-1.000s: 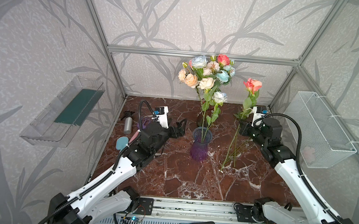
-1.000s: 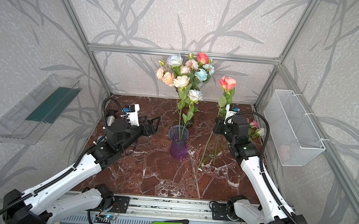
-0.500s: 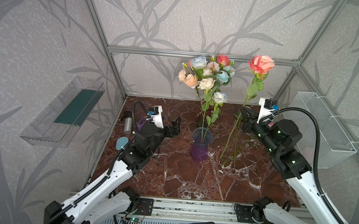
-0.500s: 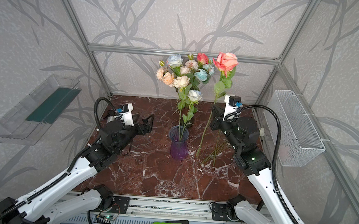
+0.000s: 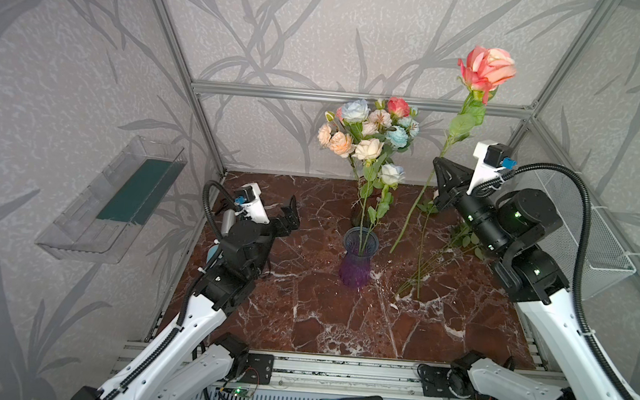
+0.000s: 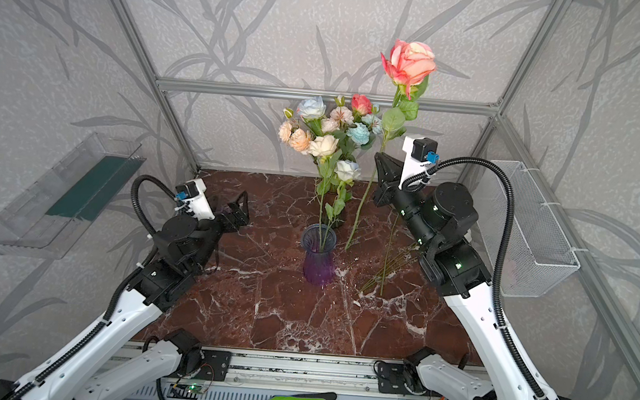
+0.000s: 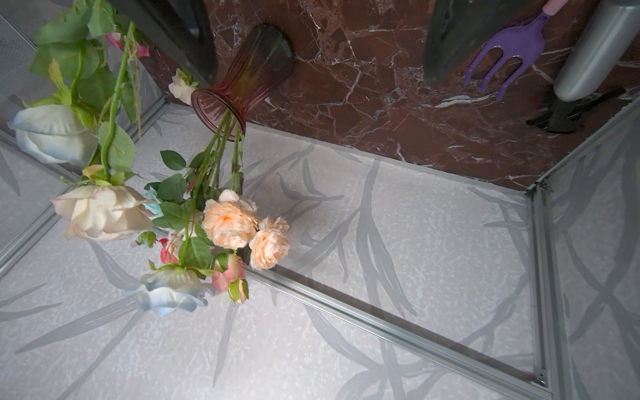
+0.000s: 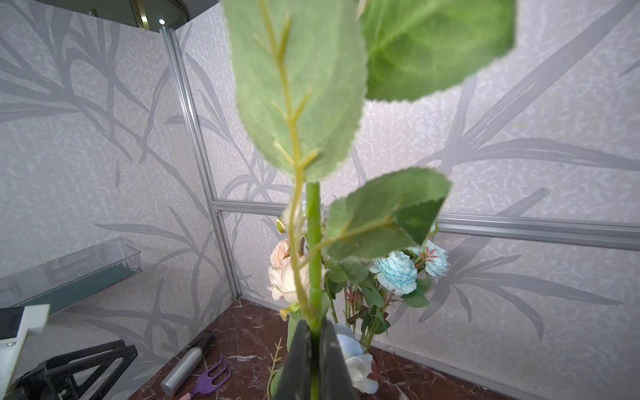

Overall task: Arrange flowers in a vase
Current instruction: Place the flower in the vase.

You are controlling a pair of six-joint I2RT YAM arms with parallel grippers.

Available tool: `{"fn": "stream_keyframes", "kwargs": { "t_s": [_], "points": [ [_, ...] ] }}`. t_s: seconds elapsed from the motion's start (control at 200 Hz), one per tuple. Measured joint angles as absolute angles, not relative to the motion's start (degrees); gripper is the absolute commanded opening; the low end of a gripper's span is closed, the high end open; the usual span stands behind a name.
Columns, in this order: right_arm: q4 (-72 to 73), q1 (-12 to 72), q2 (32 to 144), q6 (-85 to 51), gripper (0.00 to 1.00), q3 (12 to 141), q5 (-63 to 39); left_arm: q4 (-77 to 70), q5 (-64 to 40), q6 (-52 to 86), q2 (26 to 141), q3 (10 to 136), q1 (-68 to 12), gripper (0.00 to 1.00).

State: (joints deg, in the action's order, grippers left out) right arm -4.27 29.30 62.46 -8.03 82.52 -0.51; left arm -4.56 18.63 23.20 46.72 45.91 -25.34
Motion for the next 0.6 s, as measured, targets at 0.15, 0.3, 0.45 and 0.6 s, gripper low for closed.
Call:
{"fn": "stream_keyframes", "kwargs": {
  "t_s": [0.15, 0.3, 0.45, 0.6],
  "points": [
    [-3.92, 31.48, 65.63, -7.99, 0.0, 87.13, -0.8, -4.75, 20.78, 23.94, 45.23, 45.28, -23.66, 0.93],
    [-3.53, 34.15, 69.76, -7.46, 0.0, 91.61, -1.41, -4.71, 21.37, 24.6, 44.6, 44.71, -23.07, 0.93],
    [-2.55, 36.05, 72.27, -6.85, 0.0, 91.48, -1.76, -4.71, 20.93, 25.56, 44.66, 44.71, -23.07, 0.94],
    [0.54, 36.95, 74.46, -5.69, 0.0, 88.71, -2.2, -4.73, 19.77, 26.65, 45.47, 44.62, -23.07, 0.93]
  ]
}}
